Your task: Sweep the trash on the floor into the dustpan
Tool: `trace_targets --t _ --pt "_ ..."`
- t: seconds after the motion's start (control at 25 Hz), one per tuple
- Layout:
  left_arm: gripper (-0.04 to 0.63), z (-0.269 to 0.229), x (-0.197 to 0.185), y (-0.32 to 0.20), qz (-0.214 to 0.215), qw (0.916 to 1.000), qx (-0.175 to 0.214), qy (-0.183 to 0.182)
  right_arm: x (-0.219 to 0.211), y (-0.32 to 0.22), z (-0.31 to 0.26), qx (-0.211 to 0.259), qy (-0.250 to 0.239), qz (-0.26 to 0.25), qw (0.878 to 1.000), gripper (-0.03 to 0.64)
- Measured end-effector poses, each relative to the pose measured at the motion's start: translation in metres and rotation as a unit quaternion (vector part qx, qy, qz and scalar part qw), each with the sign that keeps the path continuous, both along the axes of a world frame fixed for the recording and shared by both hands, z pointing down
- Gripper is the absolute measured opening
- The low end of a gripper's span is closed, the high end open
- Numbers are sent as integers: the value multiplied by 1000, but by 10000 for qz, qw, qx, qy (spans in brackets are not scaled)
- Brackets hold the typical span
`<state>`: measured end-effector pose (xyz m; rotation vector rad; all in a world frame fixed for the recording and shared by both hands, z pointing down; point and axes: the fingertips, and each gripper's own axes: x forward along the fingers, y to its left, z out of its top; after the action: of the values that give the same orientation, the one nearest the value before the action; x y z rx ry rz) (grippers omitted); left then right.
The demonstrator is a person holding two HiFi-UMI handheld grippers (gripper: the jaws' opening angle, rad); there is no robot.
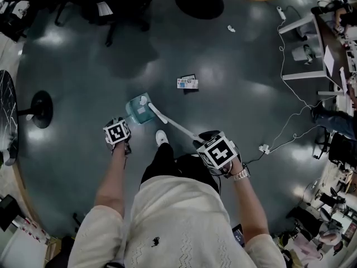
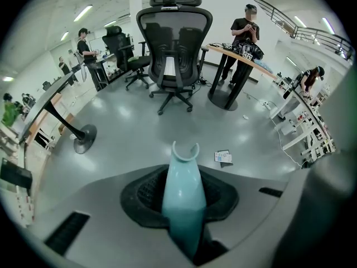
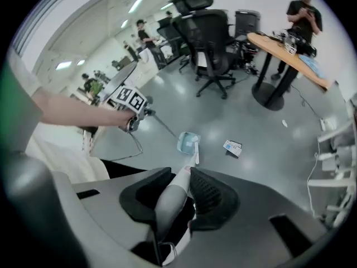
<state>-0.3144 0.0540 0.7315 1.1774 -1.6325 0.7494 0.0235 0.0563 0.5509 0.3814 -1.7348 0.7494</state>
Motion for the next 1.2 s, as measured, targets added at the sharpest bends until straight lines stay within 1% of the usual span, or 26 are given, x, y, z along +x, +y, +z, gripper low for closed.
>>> trace_targets --t 0.08,0.16,0.2,0.32,0.44,0.56,0.72,0.84,1.0,1.2 --pt "94 -1 -2 2 11 10000 34 35 21 -18 -9 -106 -68 707 9974 117" --pt "94 -2 -2 3 34 9999 98 120 45 -35 -18 -166 -73 1376 9903 117" --pt "94 -2 -1 3 38 9997 137 177 59 -42 -21 -160 -31 1629 9865 117" --pt "94 -3 3 1 14 9990 266 349 96 -59 -28 -7 165 2120 9771 115" --pt "94 -5 10 -6 10 9985 337 435 129 -74 -32 239 420 2451 9683 115" --pt "94 -5 23 -16 152 9985 324 413 154 -87 -36 565 724 2542 9628 115" --pt "94 -10 47 -35 344 9986 265 291 186 -111 -40 955 1112 2383 9601 115" --pt "94 -15 64 -48 394 9988 205 219 215 -135 -42 1125 1307 2328 9571 115" --pt "94 -18 81 -70 351 9991 155 184 264 -180 -42 1218 1400 2409 9527 115" --pt "94 -22 100 -106 83 9999 122 78 320 -247 -50 1307 1367 2611 9466 115"
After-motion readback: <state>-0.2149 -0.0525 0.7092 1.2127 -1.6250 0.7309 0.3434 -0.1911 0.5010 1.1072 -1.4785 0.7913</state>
